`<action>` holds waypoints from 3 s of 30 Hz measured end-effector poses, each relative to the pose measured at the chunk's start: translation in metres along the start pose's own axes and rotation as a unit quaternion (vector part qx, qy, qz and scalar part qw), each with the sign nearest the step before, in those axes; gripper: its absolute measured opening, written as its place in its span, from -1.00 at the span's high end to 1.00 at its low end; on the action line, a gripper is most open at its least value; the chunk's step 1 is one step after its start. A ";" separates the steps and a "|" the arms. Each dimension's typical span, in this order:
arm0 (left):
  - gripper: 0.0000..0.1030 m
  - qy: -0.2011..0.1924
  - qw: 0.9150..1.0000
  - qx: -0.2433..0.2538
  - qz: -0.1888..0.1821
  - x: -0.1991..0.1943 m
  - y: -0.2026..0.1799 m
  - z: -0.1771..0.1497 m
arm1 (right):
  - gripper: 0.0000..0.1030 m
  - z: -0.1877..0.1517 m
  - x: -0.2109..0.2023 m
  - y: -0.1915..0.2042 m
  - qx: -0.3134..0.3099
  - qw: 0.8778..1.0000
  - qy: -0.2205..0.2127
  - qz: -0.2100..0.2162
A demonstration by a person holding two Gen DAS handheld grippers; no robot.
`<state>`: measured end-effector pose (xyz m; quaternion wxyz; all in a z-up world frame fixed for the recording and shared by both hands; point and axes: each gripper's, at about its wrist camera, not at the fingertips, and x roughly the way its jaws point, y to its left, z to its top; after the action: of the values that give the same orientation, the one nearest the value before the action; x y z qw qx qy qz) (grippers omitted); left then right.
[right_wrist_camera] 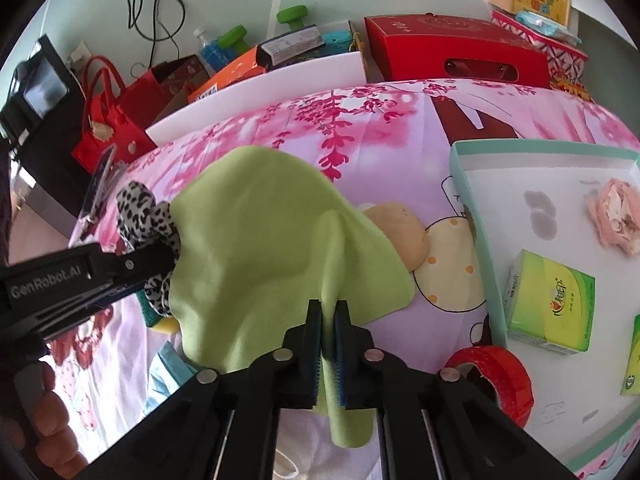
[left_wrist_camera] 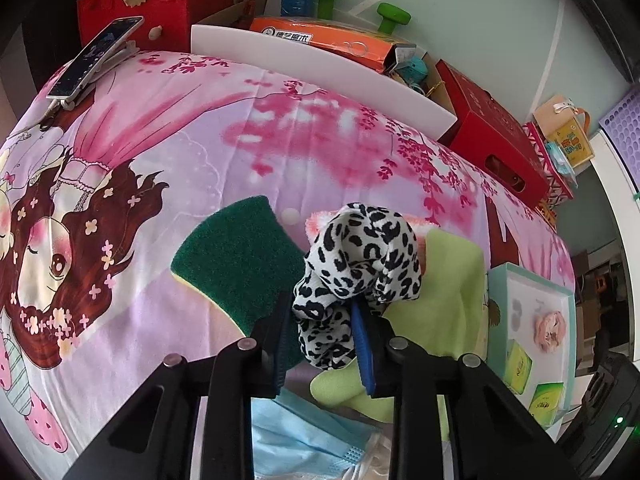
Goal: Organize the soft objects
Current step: 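Lift the lime-green cloth and leopard scrunchie and carry both toward the tray, then open the right tool over the tray while the left tool releases the leopard scrunchie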
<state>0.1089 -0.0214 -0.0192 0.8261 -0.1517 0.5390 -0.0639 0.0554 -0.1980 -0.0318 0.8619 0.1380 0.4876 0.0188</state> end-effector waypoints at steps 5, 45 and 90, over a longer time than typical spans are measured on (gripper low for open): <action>0.47 -0.001 1.000 -0.001 -0.002 -0.001 0.001 0.000 | 0.92 0.003 -0.010 0.000 0.006 1.000 -0.020 0.012; 0.69 -0.120 0.992 -0.009 -0.023 -0.083 -0.006 0.006 | 0.93 0.015 -0.153 -0.022 0.032 0.964 -0.257 0.056; 0.68 -0.023 0.953 0.285 -0.104 0.035 -0.238 -0.097 | 0.85 -0.009 -0.134 -0.206 0.220 0.946 -0.198 -0.135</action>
<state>0.0485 -0.2735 -0.0101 0.8361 0.0336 0.4603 -0.2967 -0.0437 -0.4167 0.0232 0.8839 0.2580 0.3131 -0.2327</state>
